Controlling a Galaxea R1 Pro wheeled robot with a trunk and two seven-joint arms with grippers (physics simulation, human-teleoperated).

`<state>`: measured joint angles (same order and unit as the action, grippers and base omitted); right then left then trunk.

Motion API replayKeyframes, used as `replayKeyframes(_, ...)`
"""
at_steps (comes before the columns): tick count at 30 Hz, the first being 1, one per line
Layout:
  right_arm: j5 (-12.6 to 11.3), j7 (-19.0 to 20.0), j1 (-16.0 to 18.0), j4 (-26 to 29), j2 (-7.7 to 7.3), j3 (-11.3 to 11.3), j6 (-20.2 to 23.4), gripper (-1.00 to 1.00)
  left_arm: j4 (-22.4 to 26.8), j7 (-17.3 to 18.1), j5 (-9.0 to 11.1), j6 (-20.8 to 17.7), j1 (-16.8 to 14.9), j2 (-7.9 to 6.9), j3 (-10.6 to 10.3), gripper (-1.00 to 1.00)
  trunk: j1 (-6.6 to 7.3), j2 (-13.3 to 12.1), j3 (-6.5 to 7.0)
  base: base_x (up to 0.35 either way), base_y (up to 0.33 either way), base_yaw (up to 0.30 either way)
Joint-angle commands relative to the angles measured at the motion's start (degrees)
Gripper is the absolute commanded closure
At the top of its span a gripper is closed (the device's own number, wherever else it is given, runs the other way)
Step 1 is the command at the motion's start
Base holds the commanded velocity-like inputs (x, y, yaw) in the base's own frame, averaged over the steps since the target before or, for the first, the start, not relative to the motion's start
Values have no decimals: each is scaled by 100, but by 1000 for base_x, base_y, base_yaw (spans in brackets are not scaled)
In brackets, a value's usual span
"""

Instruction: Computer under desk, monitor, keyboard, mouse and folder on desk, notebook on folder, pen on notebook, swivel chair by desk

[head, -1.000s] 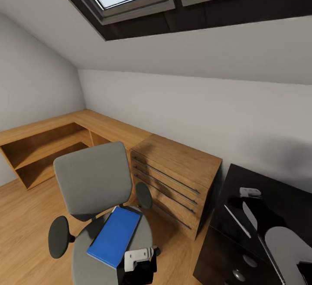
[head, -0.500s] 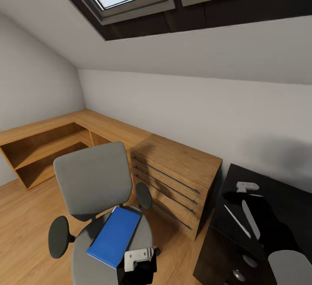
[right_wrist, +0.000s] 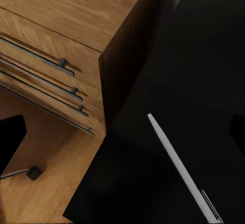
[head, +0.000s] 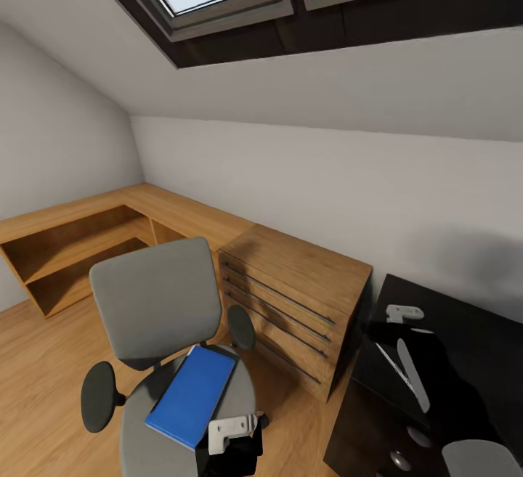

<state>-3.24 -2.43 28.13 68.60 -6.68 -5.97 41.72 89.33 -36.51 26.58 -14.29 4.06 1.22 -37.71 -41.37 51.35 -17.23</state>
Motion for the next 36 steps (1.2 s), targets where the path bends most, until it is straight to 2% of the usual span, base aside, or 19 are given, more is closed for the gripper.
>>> replayKeyframes(1,-30,-26,3,35,54,-2,27,-100,9,-31,30,-22,-1,1,-2,-100,-1,5,-6,0,0,0)
replayKeyframes(7,6,-41,0,127,333,-15,29,-100,7,-31,33,-22,-1,-2,0,-100,-1,5,-9,0,0,23)
replayKeyframes(10,17,-47,0,141,408,-10,28,-100,6,-31,43,-22,-1,-7,16,-100,-1,5,-17,0,0,159)
replayKeyframes(19,22,-55,0,145,429,-9,29,-100,6,-31,55,-22,-1,-8,50,-100,-1,5,-45,0,0,181)
replayKeyframes(30,1,-39,-43,199,418,-9,19,-100,-13,-37,58,-21,-1,-11,89,-100,-1,5,-47,0,0,14)
replayKeyframes(36,7,-41,-44,238,421,-9,12,-100,-18,-40,58,-21,-1,-16,199,-100,-1,5,-47,-98,87,16)
